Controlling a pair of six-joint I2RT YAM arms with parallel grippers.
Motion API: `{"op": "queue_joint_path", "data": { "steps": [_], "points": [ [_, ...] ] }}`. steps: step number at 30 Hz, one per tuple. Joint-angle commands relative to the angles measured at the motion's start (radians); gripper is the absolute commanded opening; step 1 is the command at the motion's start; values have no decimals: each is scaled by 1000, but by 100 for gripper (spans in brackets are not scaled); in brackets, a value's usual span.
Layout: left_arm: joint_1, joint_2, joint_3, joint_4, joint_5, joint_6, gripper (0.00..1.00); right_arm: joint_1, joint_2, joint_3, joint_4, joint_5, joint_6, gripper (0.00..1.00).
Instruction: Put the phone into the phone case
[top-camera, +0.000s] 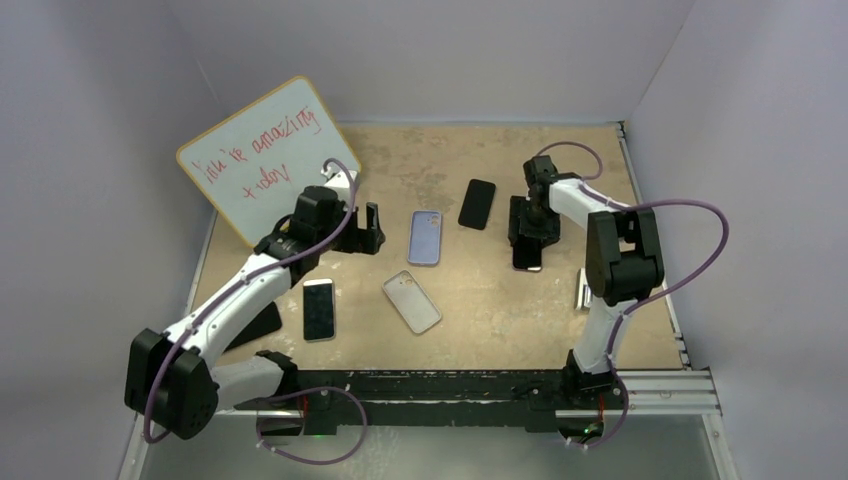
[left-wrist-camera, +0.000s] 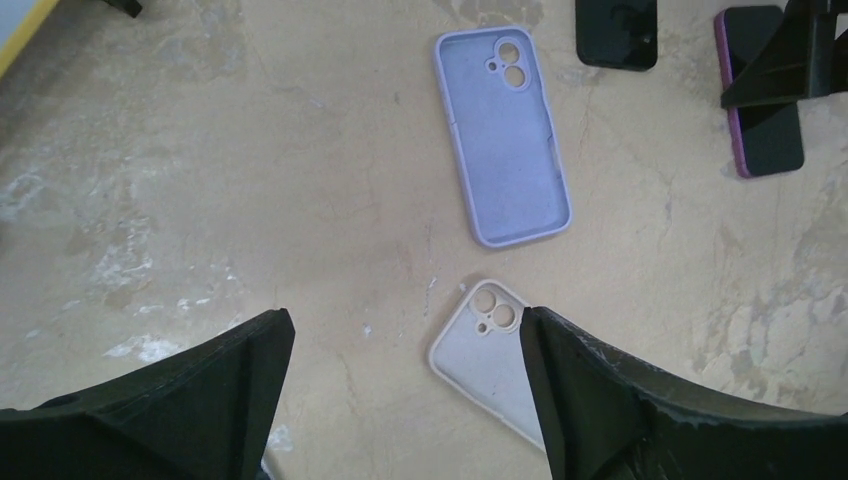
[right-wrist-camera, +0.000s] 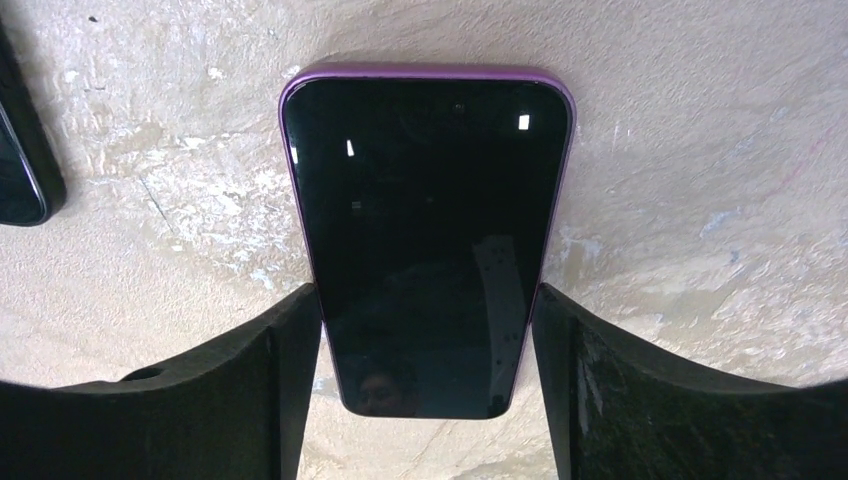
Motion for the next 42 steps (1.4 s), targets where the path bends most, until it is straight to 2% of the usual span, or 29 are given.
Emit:
{"op": "queue_joint_path", "data": {
  "steps": [1,6,14,22,25,30,42],
  "points": [
    [4,100,106,52,63,-104,86,27,-29,-30,-24,17,17,67],
    [4,277,144,156,143,-192,76,91,-61,-54,7,11,61,52],
    [4,547,244,193,83,-207,69,152,-112,-98,14,-31,86,44],
    [4,666,283,267,102,-242,65,164,-228,-193,73,-109,119,40],
    [3,682,273,342,131,-249,62,165,-248,-208,74,-127,119,40],
    [3,732,294,355,164,-246,58,166,-287,-238,97,-174,125,39],
    [-58,767,222,436,235,-314,44,167,-364,-257,96,-202,125,37]
  ]
}}
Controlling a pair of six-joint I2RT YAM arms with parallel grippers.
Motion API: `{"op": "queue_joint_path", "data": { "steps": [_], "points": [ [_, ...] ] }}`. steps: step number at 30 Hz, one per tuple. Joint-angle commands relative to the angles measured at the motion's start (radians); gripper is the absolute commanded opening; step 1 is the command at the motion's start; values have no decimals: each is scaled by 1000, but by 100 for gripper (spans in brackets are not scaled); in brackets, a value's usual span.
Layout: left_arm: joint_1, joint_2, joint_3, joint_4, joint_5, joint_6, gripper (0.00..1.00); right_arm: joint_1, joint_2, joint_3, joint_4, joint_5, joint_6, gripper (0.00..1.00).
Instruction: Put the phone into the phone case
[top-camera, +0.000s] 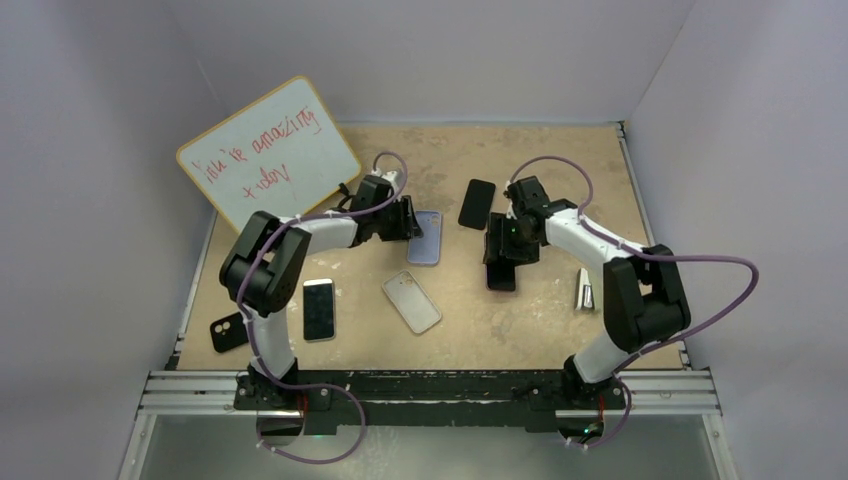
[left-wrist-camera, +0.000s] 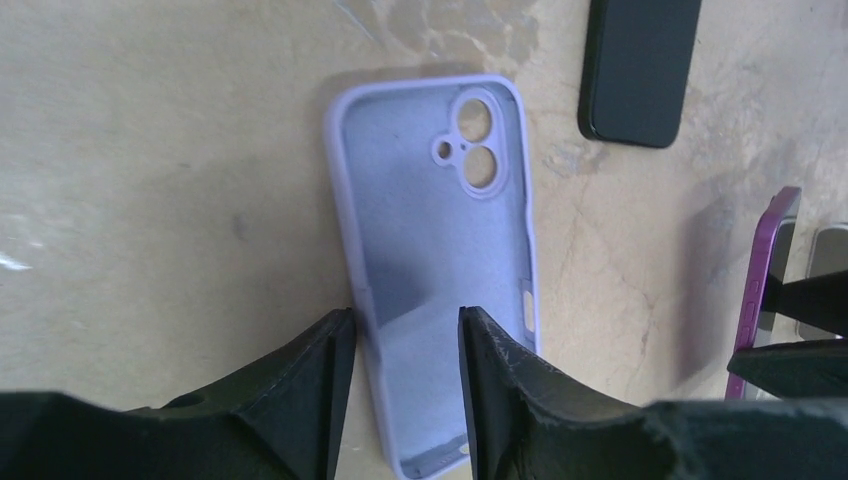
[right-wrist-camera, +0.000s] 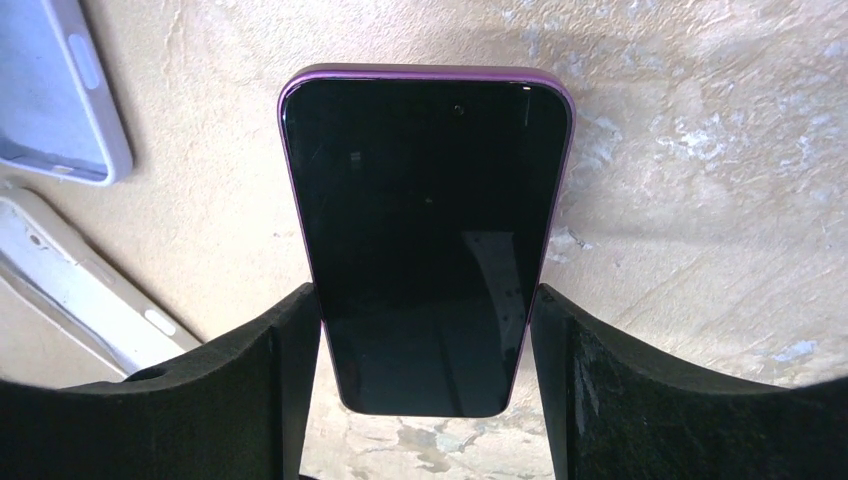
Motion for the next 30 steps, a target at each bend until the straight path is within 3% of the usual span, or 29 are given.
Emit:
{"op": "queue_joint_path", "data": {
  "steps": [1,7,17,23,27,30],
  "points": [
    [-39,0,-41,80,40,-55,42,5,-79,3,-2,-20,12,37],
    [-111,8,-67,98,61,-107,38,5,-137,-23,16,2,41,36],
    [-162,-58,-198,301,153,-284,37,5,-221,-37,35,-34,61,35],
    [-110,-141,-212,309,230,-272,48,6,-237,-43,94,-103,69,34],
    [-19,-255,-238,281,246,-243,64,22,-242,-33,130,-135,76,34],
    [28,-367,-209,142,196,-160,75,43,-232,-23,165,-140,73,34]
  ]
}}
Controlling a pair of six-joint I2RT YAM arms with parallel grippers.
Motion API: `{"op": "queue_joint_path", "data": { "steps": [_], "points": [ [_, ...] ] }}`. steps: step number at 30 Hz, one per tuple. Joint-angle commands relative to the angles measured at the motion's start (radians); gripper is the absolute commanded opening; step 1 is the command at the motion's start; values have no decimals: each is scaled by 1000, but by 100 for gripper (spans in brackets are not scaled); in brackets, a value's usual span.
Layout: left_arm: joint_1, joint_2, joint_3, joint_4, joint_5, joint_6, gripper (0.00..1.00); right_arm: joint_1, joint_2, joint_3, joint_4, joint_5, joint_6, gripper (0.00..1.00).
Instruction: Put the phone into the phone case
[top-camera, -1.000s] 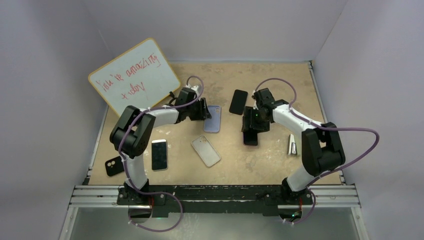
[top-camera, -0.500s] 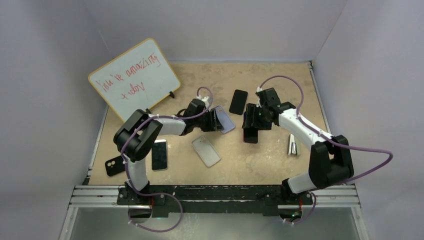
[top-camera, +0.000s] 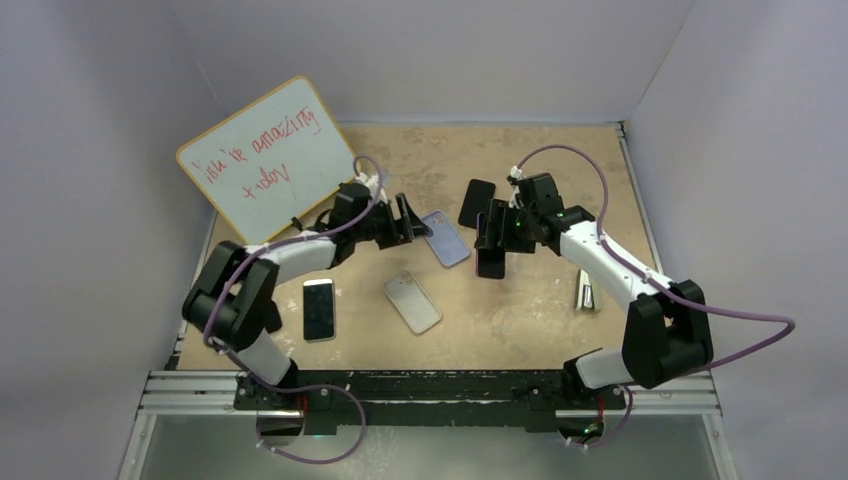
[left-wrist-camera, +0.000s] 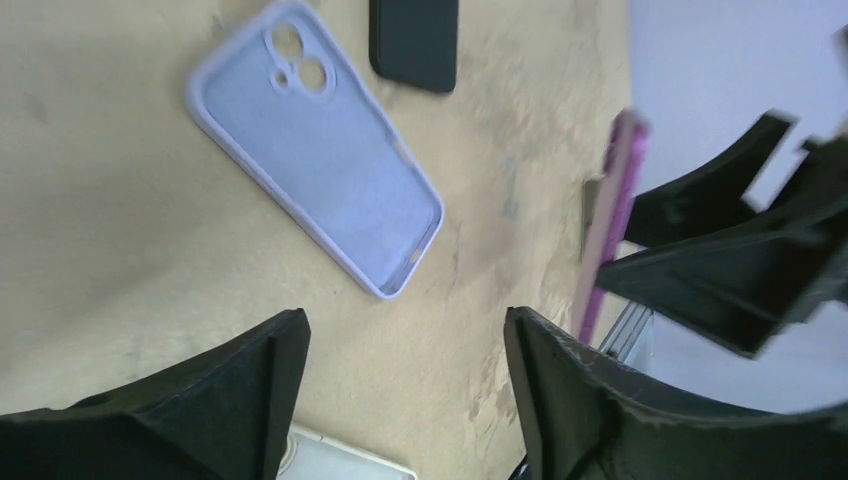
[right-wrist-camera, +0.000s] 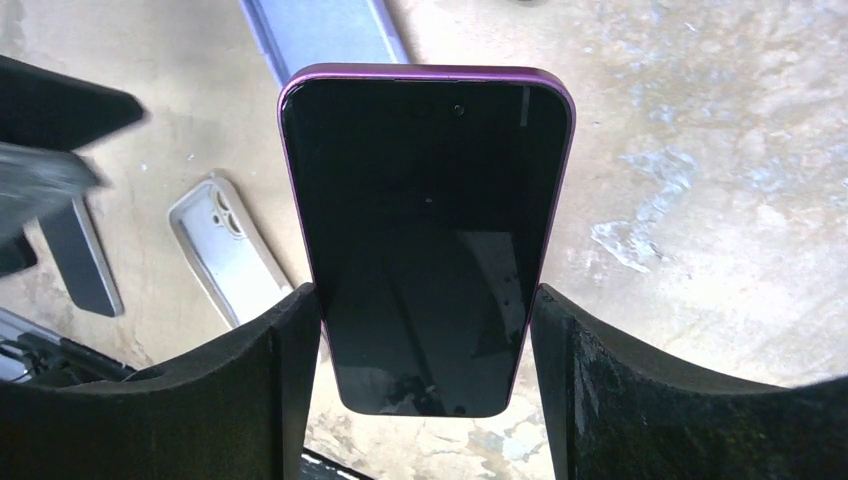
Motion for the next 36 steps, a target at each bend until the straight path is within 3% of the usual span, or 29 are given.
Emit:
{"op": "queue_joint_path", "data": {
  "steps": [1,7,13,18,36],
  "points": [
    [66,-188,47,-141,-40,125,77,39,-20,23,100,-58,10,34],
    [75,-397,143,-458,-286,349,82,95,60,70,224,-30,-56,34],
    [75,-592,139,-603,-475,527,86,120,138,99,384,44,-151,35],
    [75,-694,51,-623,-574,598,87,140,223,140,512,100,-238,36],
    [74,-748,21,-643,-606,605,87,227,345,116,731,197,-340,34]
  ]
}}
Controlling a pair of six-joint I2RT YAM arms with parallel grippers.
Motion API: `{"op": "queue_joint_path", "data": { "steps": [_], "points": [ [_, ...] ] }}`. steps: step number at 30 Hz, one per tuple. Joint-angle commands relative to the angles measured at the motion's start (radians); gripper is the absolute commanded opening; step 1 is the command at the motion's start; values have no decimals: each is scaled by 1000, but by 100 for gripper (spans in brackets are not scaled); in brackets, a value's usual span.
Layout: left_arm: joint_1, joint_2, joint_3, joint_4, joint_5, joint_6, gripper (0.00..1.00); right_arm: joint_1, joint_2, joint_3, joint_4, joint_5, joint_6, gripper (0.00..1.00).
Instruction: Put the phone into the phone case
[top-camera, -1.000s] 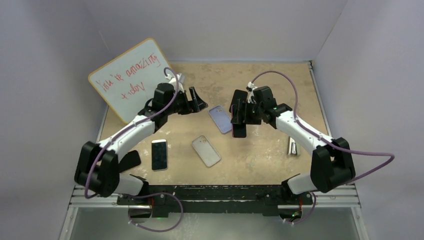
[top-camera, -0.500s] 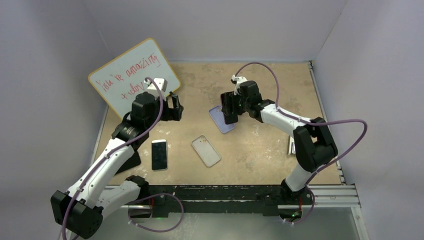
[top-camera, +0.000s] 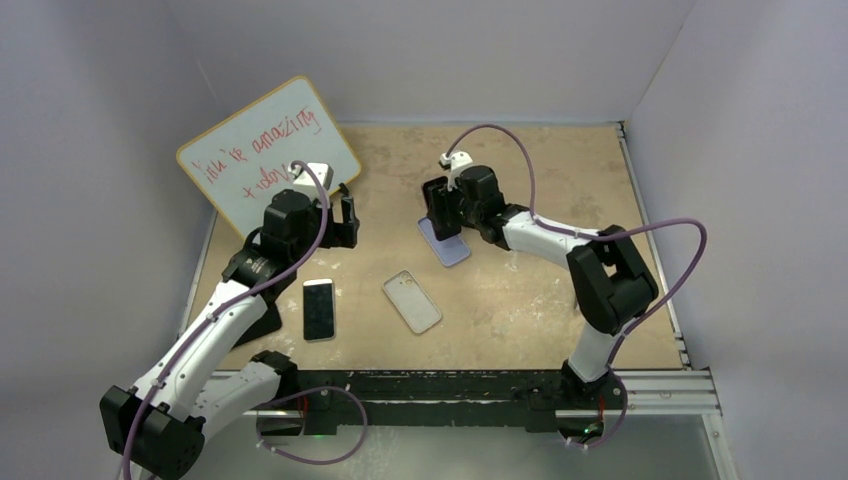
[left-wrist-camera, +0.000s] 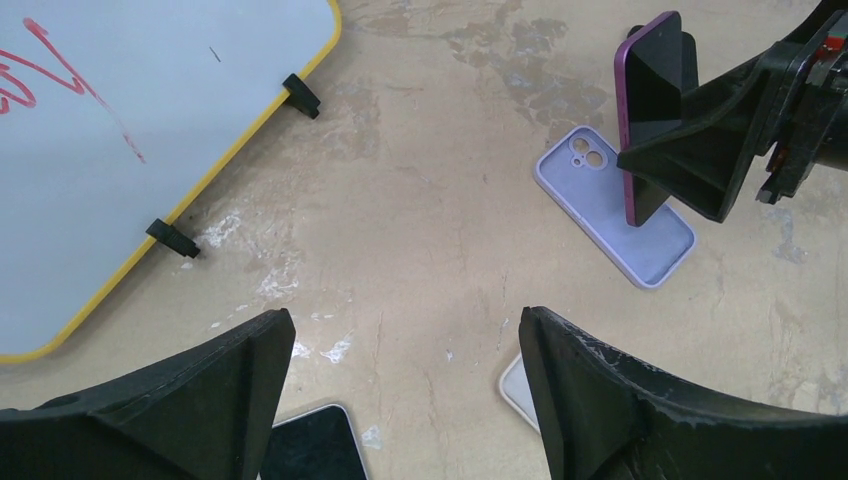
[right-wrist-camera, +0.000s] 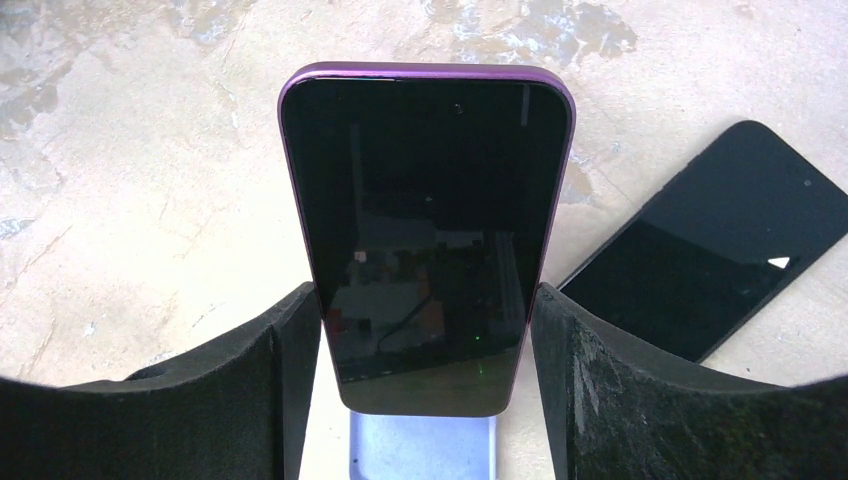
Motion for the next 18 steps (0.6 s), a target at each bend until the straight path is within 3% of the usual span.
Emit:
{"op": "queue_joint_path", "data": {
  "steps": [1,18],
  "points": [
    [-2,-14,-2,11,-22,21,87,17,2,-4,111,40,-25,34],
    [-2,-1,-4,19,-7,8,87,74,-27,-170,111,122,2,34]
  ]
}}
